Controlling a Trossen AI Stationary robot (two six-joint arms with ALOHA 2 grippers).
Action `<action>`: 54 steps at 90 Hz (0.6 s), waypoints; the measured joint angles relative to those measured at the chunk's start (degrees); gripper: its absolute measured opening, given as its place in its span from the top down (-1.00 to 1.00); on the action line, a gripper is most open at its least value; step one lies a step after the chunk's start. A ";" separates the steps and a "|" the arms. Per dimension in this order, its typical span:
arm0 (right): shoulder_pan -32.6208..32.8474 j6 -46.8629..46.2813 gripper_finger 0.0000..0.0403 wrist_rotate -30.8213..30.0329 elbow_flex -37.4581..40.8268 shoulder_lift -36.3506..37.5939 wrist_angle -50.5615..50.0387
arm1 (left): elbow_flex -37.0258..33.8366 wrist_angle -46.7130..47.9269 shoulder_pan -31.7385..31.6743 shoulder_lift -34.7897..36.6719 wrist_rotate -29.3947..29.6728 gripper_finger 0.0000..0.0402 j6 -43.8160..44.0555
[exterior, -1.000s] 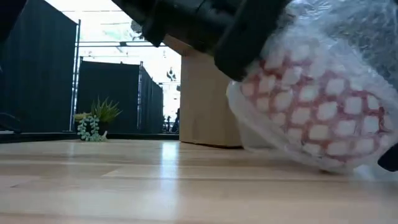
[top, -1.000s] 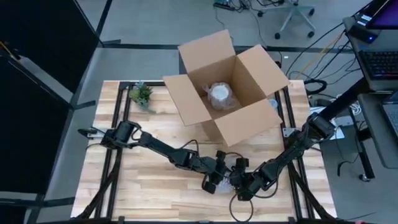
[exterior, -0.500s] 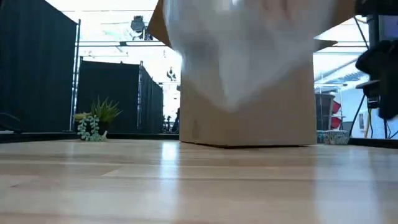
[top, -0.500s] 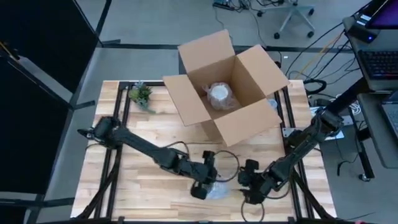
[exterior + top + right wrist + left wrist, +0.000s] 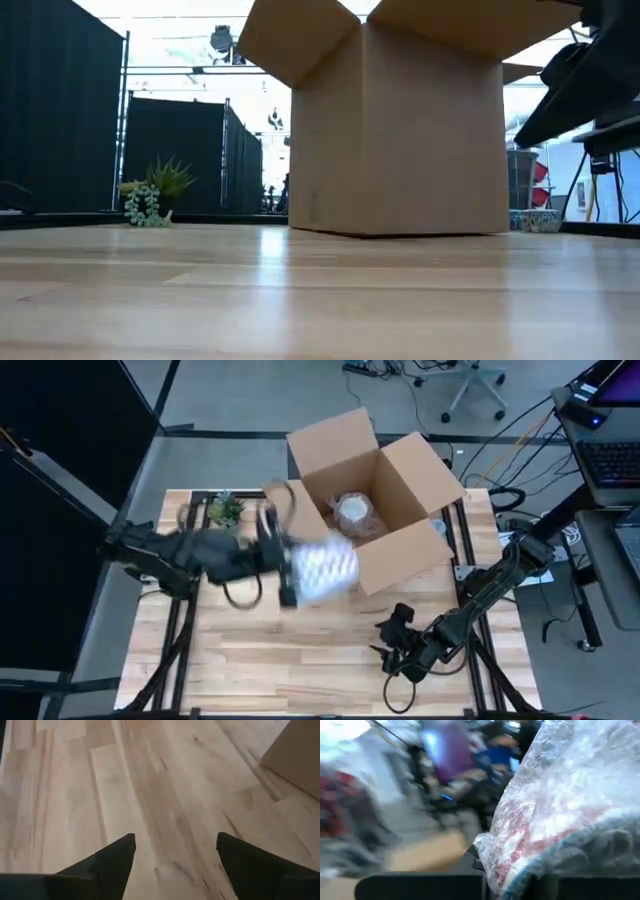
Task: Wrap mug
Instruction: Put the red mug into the box
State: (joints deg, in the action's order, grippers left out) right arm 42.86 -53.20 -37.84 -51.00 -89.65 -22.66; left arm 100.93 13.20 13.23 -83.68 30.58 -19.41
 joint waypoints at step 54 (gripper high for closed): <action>-1.13 0.48 -0.33 -2.38 0.28 -5.80 -0.11 | 28.06 27.93 -34.36 -29.41 -20.30 0.99 -2.53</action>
State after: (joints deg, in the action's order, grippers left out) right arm 41.73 -52.71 -40.23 -50.72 -95.44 -22.76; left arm 128.99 41.13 -21.13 -113.09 10.28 -21.94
